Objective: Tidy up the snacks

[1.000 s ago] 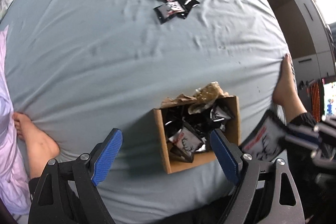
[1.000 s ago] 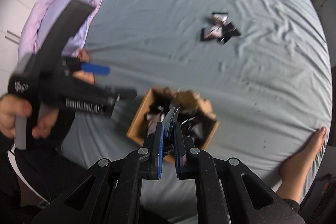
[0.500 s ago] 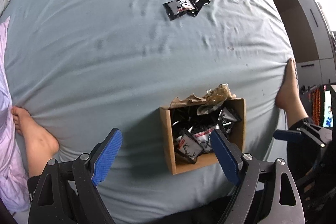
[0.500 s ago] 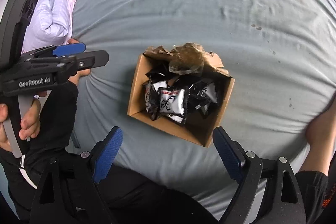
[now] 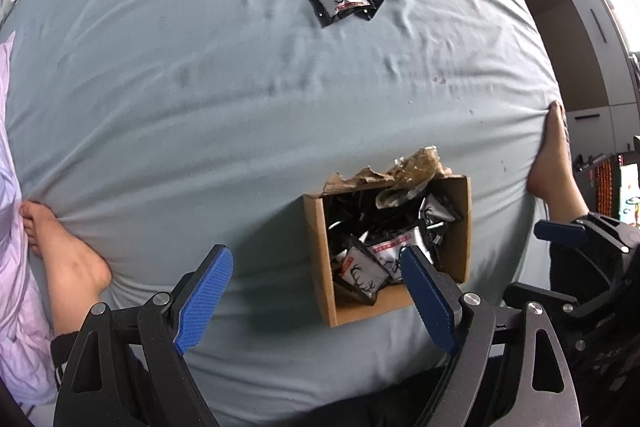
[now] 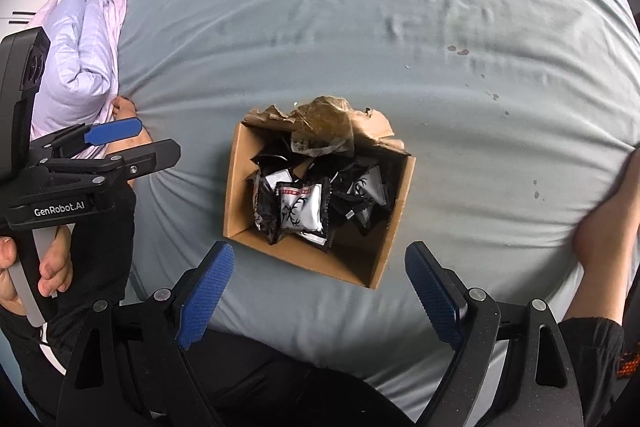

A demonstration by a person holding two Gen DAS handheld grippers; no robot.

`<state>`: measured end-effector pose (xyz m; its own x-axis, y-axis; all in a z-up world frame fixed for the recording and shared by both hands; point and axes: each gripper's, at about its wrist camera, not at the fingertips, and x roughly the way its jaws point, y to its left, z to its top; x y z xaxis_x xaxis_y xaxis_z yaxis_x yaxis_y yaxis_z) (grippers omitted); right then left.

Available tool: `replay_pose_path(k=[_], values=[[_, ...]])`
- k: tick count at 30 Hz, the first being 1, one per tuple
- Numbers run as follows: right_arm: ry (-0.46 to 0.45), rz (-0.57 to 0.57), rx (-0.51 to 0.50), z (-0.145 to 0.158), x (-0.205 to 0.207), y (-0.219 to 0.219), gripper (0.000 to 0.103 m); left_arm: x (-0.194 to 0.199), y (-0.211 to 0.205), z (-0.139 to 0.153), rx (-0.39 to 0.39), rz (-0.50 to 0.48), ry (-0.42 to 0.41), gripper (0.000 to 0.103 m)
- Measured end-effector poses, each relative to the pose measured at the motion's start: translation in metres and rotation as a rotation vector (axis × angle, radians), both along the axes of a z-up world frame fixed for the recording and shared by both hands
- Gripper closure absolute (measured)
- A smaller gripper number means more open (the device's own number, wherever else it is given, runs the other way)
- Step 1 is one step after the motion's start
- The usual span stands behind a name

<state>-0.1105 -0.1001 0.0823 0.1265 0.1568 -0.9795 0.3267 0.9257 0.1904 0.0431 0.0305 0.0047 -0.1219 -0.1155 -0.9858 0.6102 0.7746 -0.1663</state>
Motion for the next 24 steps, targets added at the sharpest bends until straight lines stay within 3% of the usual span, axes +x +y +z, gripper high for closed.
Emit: replay_pose_path(k=[24], values=[[0.016, 0.008, -0.005, -0.0065, 0.0032, -0.0006, 0.016, -0.0035, -0.0006, -0.0004, -0.008, 0.001, 0.016, 0.016]])
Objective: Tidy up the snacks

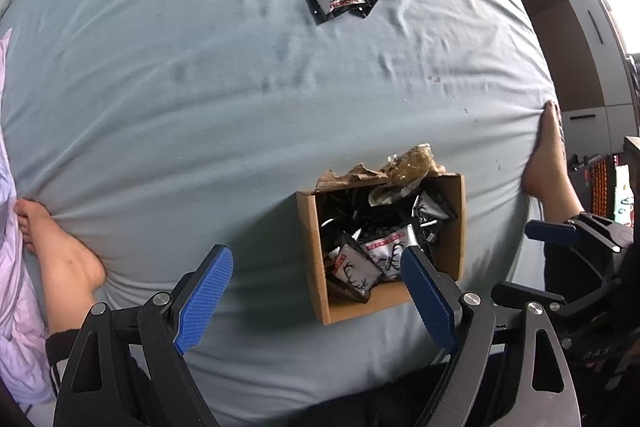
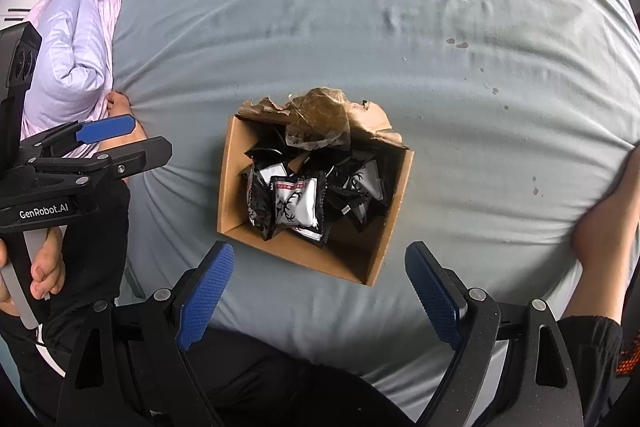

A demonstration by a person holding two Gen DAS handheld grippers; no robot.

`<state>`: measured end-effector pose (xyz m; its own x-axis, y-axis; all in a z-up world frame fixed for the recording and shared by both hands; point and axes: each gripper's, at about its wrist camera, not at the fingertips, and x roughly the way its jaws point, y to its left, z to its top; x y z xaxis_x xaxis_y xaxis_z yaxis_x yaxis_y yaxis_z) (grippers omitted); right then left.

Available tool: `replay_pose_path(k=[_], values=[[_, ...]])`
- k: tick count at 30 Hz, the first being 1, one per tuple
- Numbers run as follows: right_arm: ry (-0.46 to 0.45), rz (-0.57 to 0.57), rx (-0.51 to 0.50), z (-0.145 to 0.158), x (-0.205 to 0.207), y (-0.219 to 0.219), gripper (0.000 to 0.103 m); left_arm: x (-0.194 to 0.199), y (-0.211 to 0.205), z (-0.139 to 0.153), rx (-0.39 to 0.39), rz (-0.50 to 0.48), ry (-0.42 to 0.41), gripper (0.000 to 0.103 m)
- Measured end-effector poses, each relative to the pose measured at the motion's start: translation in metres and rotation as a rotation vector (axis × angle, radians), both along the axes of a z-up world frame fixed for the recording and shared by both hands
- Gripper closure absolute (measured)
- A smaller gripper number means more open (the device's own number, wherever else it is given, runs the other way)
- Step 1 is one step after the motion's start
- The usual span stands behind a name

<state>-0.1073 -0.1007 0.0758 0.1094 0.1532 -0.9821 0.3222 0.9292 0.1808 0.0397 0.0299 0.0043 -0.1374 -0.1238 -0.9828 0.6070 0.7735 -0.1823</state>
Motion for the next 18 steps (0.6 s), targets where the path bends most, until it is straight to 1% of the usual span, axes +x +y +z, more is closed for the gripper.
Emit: replay_pose_path(k=[8, 14, 16, 18], values=[[0.008, -0.003, -0.006, -0.001, 0.0, 0.0, 0.016, 0.0, 0.001, -0.001, 0.001, 0.002, 0.002, 0.016], [-0.011, 0.025, -0.058, -0.001, 0.002, 0.0, 0.016, 0.007, 0.004, -0.005, -0.003, 0.016, 0.015, 0.016], [-0.033, 0.02, -0.098, 0.001, 0.004, -0.004, 0.016, 0.01, 0.004, -0.008, 0.001, 0.017, 0.017, 0.016], [-0.075, 0.011, -0.181, 0.007, 0.005, -0.007, 0.016, 0.014, 0.003, -0.013, 0.003, 0.018, 0.018, 0.016]])
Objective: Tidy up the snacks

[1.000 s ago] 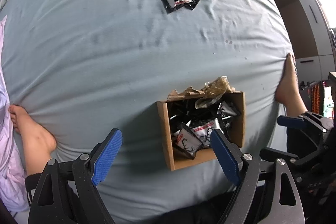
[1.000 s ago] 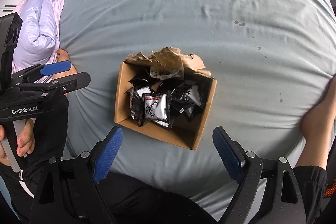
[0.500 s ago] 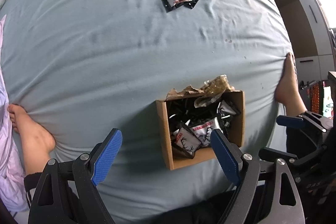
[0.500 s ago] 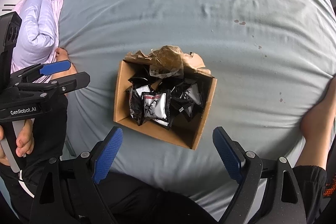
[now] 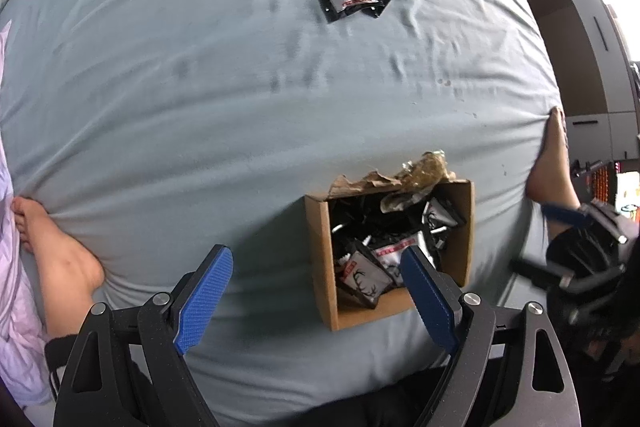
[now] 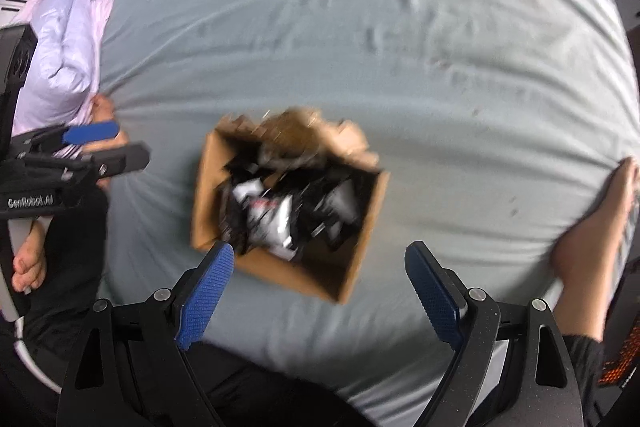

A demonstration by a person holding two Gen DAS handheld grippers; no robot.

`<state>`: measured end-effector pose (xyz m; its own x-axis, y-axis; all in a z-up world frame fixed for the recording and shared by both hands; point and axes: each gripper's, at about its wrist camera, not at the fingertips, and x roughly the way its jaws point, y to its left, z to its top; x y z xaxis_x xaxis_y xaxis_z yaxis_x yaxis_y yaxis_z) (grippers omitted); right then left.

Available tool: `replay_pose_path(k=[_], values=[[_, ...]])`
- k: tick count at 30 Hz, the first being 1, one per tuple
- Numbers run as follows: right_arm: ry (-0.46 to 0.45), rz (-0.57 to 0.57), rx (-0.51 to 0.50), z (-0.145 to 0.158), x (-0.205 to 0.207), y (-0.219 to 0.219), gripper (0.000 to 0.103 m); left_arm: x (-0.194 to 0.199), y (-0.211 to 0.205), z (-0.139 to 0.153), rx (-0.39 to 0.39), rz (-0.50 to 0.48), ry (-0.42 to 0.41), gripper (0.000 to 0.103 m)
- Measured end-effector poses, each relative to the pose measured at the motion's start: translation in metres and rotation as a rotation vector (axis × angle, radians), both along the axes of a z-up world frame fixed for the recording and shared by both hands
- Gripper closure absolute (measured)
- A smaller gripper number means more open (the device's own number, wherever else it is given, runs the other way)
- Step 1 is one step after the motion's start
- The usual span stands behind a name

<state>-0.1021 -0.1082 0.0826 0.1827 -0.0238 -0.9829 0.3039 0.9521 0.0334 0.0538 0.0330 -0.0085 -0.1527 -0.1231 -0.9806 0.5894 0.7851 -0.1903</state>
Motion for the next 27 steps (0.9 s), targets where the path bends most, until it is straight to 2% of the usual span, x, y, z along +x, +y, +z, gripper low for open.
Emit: replay_pose_path(k=[4, 6, 11, 15, 20, 25, 27], values=[[-0.043, 0.004, -0.209, 0.011, 0.009, -0.009, 0.016, 0.008, -0.002, -0.01, -0.008, -0.004, 0.021, 0.016], [-0.052, -0.025, -0.267, 0.011, 0.012, -0.015, 0.016, 0.011, -0.004, -0.014, -0.01, -0.01, 0.032, 0.016], [-0.033, -0.092, -0.115, 0.001, 0.018, -0.03, 0.016, 0.012, -0.015, -0.024, -0.024, -0.059, 0.037, 0.016], [-0.063, -0.125, -0.087, 0.006, 0.022, -0.039, 0.016, 0.008, -0.029, -0.036, 0.016, -0.133, -0.048, 0.016], [-0.073, -0.204, -0.018, -0.003, 0.03, -0.061, 0.016, 0.012, -0.036, -0.045, 0.017, -0.117, -0.06, 0.016], [-0.059, -0.279, 0.053, -0.022, 0.066, -0.089, 0.016, 0.016, -0.039, -0.039, 0.018, -0.095, -0.075, 0.016], [-0.073, -0.307, 0.062, -0.028, 0.075, -0.097, 0.016, 0.019, -0.04, -0.035, 0.002, -0.064, -0.056, 0.016]])
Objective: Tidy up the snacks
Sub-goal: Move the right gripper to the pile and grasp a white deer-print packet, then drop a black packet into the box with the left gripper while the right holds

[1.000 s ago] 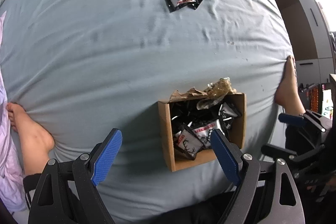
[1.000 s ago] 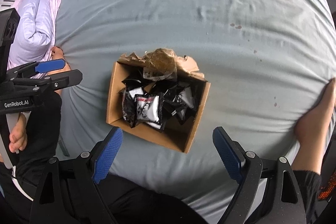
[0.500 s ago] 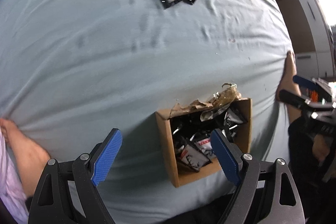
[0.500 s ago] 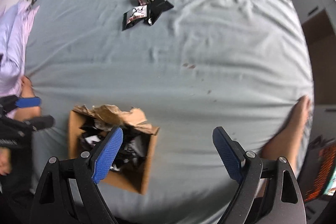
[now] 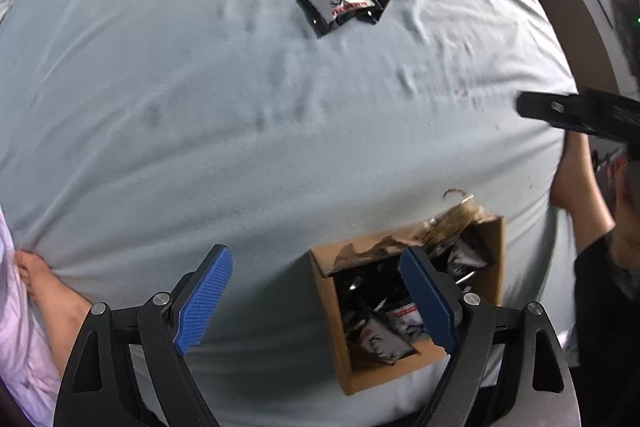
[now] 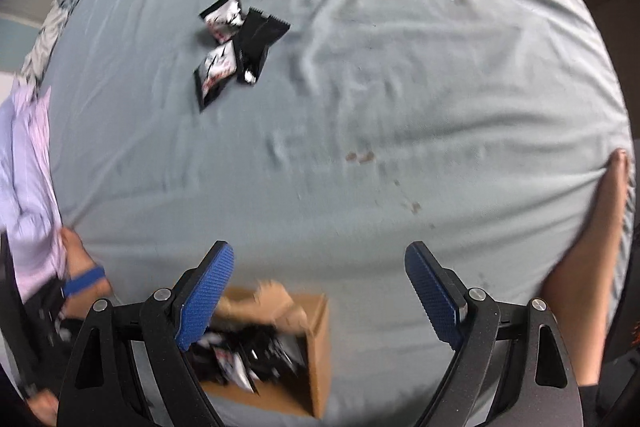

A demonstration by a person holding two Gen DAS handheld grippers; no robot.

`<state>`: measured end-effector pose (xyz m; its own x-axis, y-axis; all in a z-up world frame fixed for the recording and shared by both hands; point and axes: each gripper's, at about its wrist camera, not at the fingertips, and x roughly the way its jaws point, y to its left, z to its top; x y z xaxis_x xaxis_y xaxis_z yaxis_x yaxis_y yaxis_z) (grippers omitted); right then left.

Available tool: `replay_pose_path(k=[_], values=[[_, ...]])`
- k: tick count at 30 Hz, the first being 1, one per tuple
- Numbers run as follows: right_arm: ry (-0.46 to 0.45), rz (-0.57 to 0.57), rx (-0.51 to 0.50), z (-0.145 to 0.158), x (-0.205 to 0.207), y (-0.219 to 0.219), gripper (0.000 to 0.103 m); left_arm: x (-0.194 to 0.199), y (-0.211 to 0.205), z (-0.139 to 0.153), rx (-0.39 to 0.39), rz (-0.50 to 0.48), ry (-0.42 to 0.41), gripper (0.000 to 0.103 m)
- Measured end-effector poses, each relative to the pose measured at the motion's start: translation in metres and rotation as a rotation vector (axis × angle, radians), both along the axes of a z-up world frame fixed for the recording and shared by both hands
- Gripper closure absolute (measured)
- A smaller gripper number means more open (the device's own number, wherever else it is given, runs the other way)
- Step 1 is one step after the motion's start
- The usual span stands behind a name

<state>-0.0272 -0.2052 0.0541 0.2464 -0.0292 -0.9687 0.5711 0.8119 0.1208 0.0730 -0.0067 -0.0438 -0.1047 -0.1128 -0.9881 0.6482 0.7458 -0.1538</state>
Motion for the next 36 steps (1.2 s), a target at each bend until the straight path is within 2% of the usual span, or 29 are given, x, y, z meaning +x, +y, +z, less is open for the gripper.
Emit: replay_pose_path(k=[5, 7, 9, 13, 15, 18, 20, 23, 26, 29, 30, 31, 32, 33, 34, 36], values=[[0.008, -0.029, -0.051, -0.019, 0.018, -0.02, 0.016, 0.005, -0.007, -0.005, -0.043, 0.059, 0.088, 0.016], [-0.015, -0.04, -0.061, -0.022, 0.028, -0.03, 0.016, 0.003, -0.011, -0.004, -0.036, 0.058, 0.068, 0.016], [-0.034, -0.051, -0.055, -0.025, 0.037, -0.04, 0.016, -0.003, -0.017, -0.002, -0.021, 0.014, 0.029, 0.016], [-0.138, -0.127, 0.046, -0.032, 0.056, -0.061, 0.016, -0.008, -0.019, -0.002, -0.021, -0.026, 0.024, 0.016], [-0.172, -0.126, 0.058, -0.034, 0.066, -0.063, 0.016, -0.006, -0.016, -0.004, -0.032, -0.019, 0.046, 0.016], [-0.161, -0.039, -0.07, -0.037, 0.093, -0.045, 0.016, -0.002, -0.009, -0.009, -0.029, -0.008, 0.067, 0.016], [-0.15, 0.044, -0.168, -0.037, 0.115, -0.021, 0.016, 0.001, -0.001, -0.012, -0.013, -0.006, 0.05, 0.016], [-0.148, 0.183, -0.221, -0.043, 0.147, 0.018, 0.016, 0.006, 0.009, -0.014, 0.025, -0.006, -0.009, 0.016], [-0.133, 0.29, -0.251, -0.059, 0.175, 0.053, 0.016, 0.014, 0.021, -0.019, 0.034, 0.015, -0.006, 0.016], [-0.052, 0.354, -0.317, -0.09, 0.19, 0.073, 0.016, 0.019, 0.031, -0.021, 0.027, 0.044, 0.007, 0.016], [0.01, 0.336, -0.358, -0.099, 0.192, 0.075, 0.016, 0.019, 0.035, -0.021, 0.032, 0.049, 0.003, 0.016], [0.025, 0.366, -0.447, -0.107, 0.19, 0.083, 0.016, 0.019, 0.037, -0.022, 0.036, 0.05, -0.002, 0.016], [0.03, 0.418, -0.52, -0.112, 0.187, 0.091, 0.021, 0.019, 0.039, -0.022, 0.04, 0.047, -0.008, 0.016], [0.042, 0.441, -0.562, -0.115, 0.186, 0.095, 0.033, 0.019, 0.04, -0.022, 0.047, 0.041, -0.017, 0.016], [0.038, 0.471, -0.588, -0.115, 0.182, 0.097, 0.035, 0.019, 0.04, -0.023, 0.053, 0.037, -0.025, 0.016], [0.009, 0.467, -0.561, -0.106, 0.175, 0.091, 0.055, 0.018, 0.043, -0.022, 0.063, 0.026, -0.045, 0.016]])
